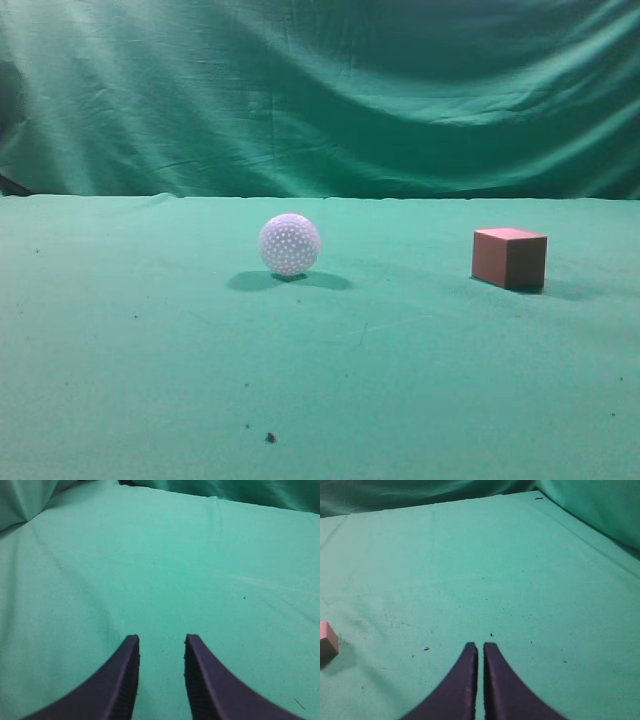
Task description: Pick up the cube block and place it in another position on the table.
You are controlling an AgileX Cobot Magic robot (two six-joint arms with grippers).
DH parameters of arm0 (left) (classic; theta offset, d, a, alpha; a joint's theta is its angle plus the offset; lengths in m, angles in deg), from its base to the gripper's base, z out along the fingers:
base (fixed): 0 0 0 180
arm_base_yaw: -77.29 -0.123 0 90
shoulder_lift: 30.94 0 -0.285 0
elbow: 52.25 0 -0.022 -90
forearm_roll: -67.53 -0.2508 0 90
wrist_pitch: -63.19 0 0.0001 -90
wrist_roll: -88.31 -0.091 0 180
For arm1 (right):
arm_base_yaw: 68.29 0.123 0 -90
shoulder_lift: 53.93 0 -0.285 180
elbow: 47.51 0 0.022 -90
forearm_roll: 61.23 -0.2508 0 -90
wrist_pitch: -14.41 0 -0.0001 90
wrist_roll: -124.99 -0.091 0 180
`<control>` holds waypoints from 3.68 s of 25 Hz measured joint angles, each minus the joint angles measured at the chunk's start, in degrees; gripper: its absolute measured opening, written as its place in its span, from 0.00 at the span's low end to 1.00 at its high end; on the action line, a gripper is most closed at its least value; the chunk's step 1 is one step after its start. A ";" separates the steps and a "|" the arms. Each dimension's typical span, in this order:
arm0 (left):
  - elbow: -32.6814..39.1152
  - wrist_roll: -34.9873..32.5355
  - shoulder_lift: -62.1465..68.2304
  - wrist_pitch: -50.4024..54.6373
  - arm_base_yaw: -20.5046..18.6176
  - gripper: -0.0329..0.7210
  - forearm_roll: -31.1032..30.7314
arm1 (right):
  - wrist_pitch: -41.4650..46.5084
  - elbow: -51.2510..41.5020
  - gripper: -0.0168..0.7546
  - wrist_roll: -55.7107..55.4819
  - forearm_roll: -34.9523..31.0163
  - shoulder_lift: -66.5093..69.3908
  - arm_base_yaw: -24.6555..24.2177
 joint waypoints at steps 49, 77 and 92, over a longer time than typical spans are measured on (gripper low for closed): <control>0.00 0.00 0.00 0.00 0.00 0.39 0.00 | 9.12 25.12 0.02 21.03 -22.34 22.64 0.70; 0.00 0.00 0.00 0.00 0.00 0.39 0.00 | 31.01 63.77 0.62 18.26 -12.94 91.56 29.16; 0.00 0.00 0.00 0.00 0.00 0.39 0.00 | 24.34 65.87 0.33 14.93 -10.00 104.03 29.16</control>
